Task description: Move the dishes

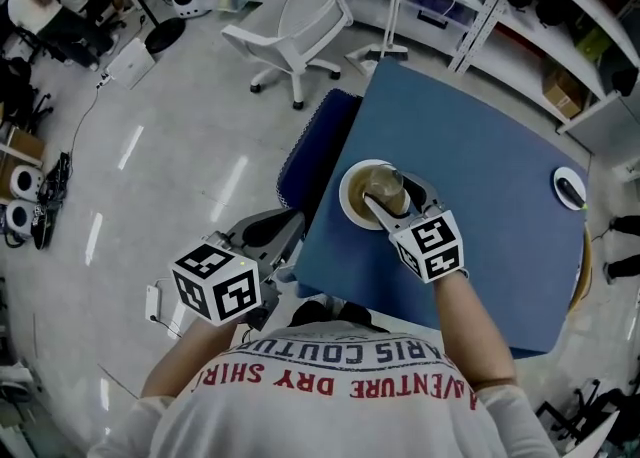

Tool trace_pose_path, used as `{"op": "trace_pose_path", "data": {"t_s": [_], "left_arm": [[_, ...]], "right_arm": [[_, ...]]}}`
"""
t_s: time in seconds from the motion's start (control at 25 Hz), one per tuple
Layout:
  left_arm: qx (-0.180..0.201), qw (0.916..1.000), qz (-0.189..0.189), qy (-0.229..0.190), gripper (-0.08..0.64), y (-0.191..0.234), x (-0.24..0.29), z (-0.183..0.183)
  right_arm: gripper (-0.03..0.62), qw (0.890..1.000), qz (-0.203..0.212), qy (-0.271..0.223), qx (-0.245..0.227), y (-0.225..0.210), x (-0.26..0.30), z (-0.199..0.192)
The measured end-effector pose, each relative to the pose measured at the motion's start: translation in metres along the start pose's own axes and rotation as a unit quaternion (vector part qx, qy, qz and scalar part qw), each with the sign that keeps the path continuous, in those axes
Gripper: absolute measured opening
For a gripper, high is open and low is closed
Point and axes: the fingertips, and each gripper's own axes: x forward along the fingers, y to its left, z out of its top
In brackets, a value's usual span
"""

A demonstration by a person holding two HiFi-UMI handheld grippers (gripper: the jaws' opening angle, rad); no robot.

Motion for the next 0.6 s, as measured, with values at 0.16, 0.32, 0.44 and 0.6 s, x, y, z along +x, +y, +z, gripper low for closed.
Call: {"op": "trace_pose_path", "data": {"t_s": [0.16,0.32,0.44,0.6], "left_arm": [[0.002,1.0000,-0.005,-0.001,0.032,0.000,-0.004,-0.001],[0.002,0.9999,-0.013,-0.001,0.032,0.001,-0.004,0.003],[0.002,0.9998,-0.019,0.002,0.032,0.000,-0.004,0.002],[0.008,0.9996,-0.028,0.004,0.032,-0.005,-0.007,0.002]], "right_arm": [[0.272,1.000,-0.008,0.004,0.001,0.002,0.001,-0.002],[0.272,1.000,-0.016,0.007,-0.001,0.002,0.003,0.002],[0.272,1.000,-0.015,0.012,-0.009,0.009,0.003,0.003],[0.272,1.000,-0.012,0.000,-0.001,0.018,-0.004,0.013]]}}
